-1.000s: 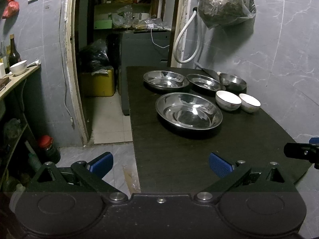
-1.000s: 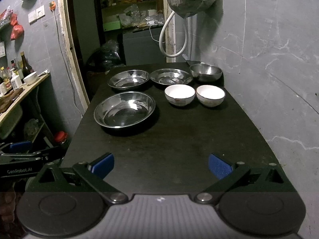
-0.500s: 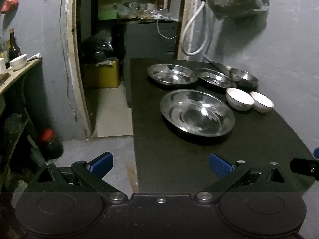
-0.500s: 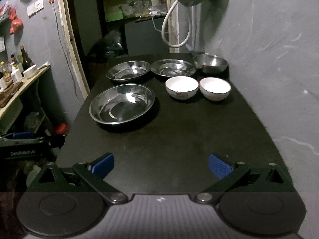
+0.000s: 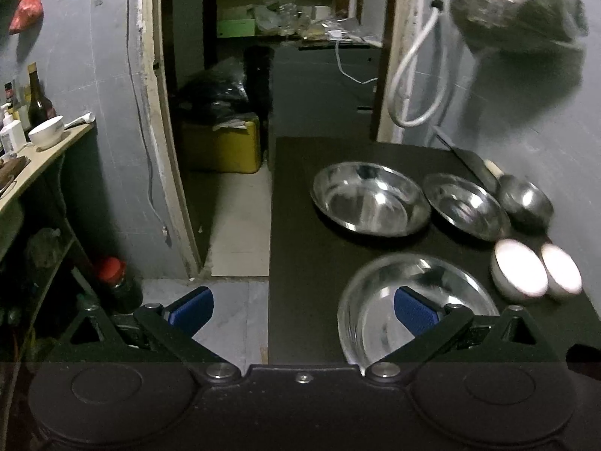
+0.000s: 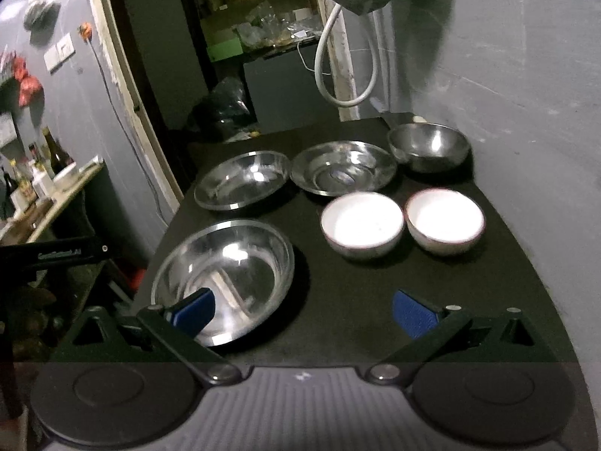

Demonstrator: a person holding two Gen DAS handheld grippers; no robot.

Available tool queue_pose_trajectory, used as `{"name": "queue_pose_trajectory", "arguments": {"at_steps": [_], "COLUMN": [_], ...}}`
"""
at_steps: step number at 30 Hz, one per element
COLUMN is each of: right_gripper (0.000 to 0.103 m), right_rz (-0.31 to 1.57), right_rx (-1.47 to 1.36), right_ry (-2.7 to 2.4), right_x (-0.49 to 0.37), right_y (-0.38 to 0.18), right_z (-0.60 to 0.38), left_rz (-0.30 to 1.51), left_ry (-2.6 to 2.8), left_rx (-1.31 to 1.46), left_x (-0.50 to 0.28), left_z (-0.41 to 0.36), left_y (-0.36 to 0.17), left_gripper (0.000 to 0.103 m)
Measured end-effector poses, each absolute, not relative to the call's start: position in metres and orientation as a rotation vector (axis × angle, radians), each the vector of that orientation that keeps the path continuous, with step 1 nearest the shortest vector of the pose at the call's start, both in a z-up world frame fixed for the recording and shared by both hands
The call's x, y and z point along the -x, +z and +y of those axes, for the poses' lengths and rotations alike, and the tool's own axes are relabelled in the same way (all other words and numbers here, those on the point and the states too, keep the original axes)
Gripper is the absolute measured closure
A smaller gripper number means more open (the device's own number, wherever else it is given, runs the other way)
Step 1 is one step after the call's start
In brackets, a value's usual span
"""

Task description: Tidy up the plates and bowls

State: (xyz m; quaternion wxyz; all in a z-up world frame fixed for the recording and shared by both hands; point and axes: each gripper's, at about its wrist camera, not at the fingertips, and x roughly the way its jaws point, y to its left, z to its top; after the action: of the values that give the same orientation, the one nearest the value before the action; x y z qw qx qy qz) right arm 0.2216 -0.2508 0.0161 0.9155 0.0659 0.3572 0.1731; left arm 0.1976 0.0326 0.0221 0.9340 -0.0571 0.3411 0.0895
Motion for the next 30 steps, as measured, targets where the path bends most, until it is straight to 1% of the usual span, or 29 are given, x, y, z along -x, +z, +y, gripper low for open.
{"name": "queue_pose_trajectory", "arguments": {"at_steps": [8,15,17,21,23,24,28,29,30], "right_gripper": [0.0,0.001,0.006,0.011,0.016,0.017,0.025,0.029,0.032], "right_rz": [0.757,0.774,0.792,0.828,0.853,0.857,0.873,0.876,0.881], "right_rx": [-0.192,-0.269,-0.274,-0.295,-0.312,-0.323,-0.35,-0.354,-0.358], "right_ry": [0.409,0.428,0.432,0.422,0.399,0.387,0.341,0.331,0.323], "right_x": [-0.297,-0.354,-0.371,-0.396,-0.405,-0.41,-0.422,-0.425,-0.425], "right_y": [0.022,0.015,0.009,-0.01,-0.02,-0.024,-0.036,-0.039,-0.041], "right_z": [-0.231,-0.196,-0.183,-0.163,-0.157,-0.155,-0.15,-0.149,-0.147], "left_rz": [0.694,0.746,0.759,0.796,0.808,0.812,0.833,0.837,0.844], "left_ry": [0.161,0.066,0.048,0.02,0.004,-0.006,-0.037,-0.048,-0.056], "left_rx": [0.142,0.139,0.143,0.159,0.171,0.177,0.217,0.227,0.234], "left_x": [-0.264,-0.332,-0.35,-0.385,-0.396,-0.401,-0.415,-0.417,-0.42], "left_z": [0.057,0.082,0.088,0.1,0.104,0.106,0.11,0.111,0.111], "left_y": [0.039,0.017,0.006,-0.012,-0.018,-0.02,-0.028,-0.029,-0.031], "left_gripper": [0.001,0.001,0.001,0.003,0.007,0.008,0.024,0.029,0.031]}}
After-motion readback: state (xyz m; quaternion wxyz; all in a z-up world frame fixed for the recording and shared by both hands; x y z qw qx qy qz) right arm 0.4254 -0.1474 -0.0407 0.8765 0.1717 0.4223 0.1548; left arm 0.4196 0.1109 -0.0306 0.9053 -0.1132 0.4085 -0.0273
